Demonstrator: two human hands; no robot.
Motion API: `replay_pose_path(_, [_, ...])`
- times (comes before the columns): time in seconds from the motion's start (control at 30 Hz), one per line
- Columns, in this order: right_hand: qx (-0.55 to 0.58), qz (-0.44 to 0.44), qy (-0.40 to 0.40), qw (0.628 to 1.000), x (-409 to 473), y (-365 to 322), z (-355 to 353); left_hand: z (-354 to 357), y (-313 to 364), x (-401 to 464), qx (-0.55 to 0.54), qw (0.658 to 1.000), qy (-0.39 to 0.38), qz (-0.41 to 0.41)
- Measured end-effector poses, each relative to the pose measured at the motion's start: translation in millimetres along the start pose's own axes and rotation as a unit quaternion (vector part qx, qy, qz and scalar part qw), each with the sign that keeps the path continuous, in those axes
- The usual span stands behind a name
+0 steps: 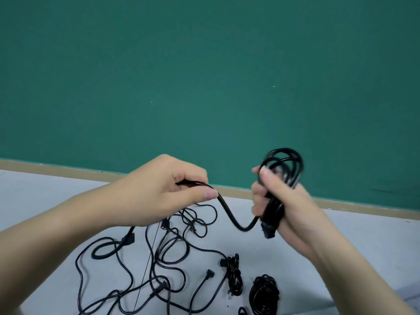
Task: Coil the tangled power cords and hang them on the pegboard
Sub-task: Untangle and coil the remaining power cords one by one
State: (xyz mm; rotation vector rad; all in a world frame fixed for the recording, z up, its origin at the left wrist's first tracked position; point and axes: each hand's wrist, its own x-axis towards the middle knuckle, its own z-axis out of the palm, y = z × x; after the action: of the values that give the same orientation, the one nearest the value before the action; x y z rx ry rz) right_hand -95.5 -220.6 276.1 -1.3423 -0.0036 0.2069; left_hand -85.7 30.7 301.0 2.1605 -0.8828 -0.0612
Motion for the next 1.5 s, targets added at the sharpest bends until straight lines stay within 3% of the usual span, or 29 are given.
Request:
replay_pose_path(0.07, [-0.097, -0.009, -0.094, 0.991, -6.5, 6.7, 15.2, 4.6, 3.7, 0.8, -0.029, 1.000, -0.002, 0.005])
replay_pose_path(0.17, [-0.208, -0.024, -0.244, 0.947, -20.4, 10.3, 43.0, 5.8, 5.7, 2.8, -0.083, 0.994, -0.030, -0.060])
replay_pose_path(0.23, [-0.215, 0.015, -0.252, 0.943, -24.2, 21.3, 51.0, 3.4, 0.8, 3.4, -0.095, 0.988, -0.044, -0.110])
replay_pose_path(0.33, [-0.120, 0.105, -0.236, 0.959, -20.3, 32.5, 48.3, 2.1, -5.9, 4.6, -0.098, 0.986, -0.038, -0.127])
replay_pose_path(0.4, [0.042, 0.140, -0.272, 0.951, -15.3, 25.5, 43.4, 1.3, -8.9, 7.3, -0.077, 0.990, 0.027, -0.118])
replay_pose_path(0.47, [0.221, 0.125, -0.299, 0.920, -9.7, 9.8, 35.1, -3.0, -14.1, 10.3, -0.049, 0.987, 0.099, -0.116])
replay_pose_path(0.53, [0.304, 0.078, -0.249, 0.916, -3.5, -3.2, 24.4, -10.2, -19.9, 11.2, -0.016, 0.983, 0.129, -0.129])
replay_pose_path(0.6, [0.328, 0.047, -0.155, 0.931, 0.2, -9.8, 16.1, -13.5, -23.7, 10.8, 0.011, 0.983, 0.109, -0.145])
replay_pose_path(0.7, [0.348, 0.023, -0.066, 0.935, 4.3, -5.0, 13.5, -2.7, -24.1, 9.1, 0.070, 0.987, 0.024, -0.141])
replay_pose_path(0.83, [0.273, 0.036, 0.022, 0.961, 6.2, 4.8, 21.1, 17.8, -17.7, 6.8, 0.124, 0.979, -0.096, -0.132])
replay_pose_path(1.0, [0.233, 0.076, -0.009, 0.969, -3.8, 7.3, 33.9, 33.8, -7.5, 6.0, 0.098, 0.962, -0.212, -0.142])
replay_pose_path(1.13, [0.243, 0.108, -0.032, 0.963, -8.6, 8.6, 35.2, 45.4, 1.1, 5.8, 0.087, 0.952, -0.255, -0.147])
replay_pose_path(1.27, [0.246, 0.080, -0.007, 0.966, -1.9, 3.0, 27.1, 37.6, 1.8, 5.8, 0.132, 0.957, -0.221, -0.131])
replay_pose_path(1.4, [0.262, 0.027, 0.042, 0.964, 5.7, -11.4, 5.0, 11.3, -5.5, 10.1, 0.123, 0.983, -0.095, -0.097])
replay_pose_path(1.5, [0.179, 0.015, 0.047, 0.983, 6.9, -7.9, 1.7, -0.2, -10.0, 8.6, 0.092, 0.993, -0.034, -0.067])
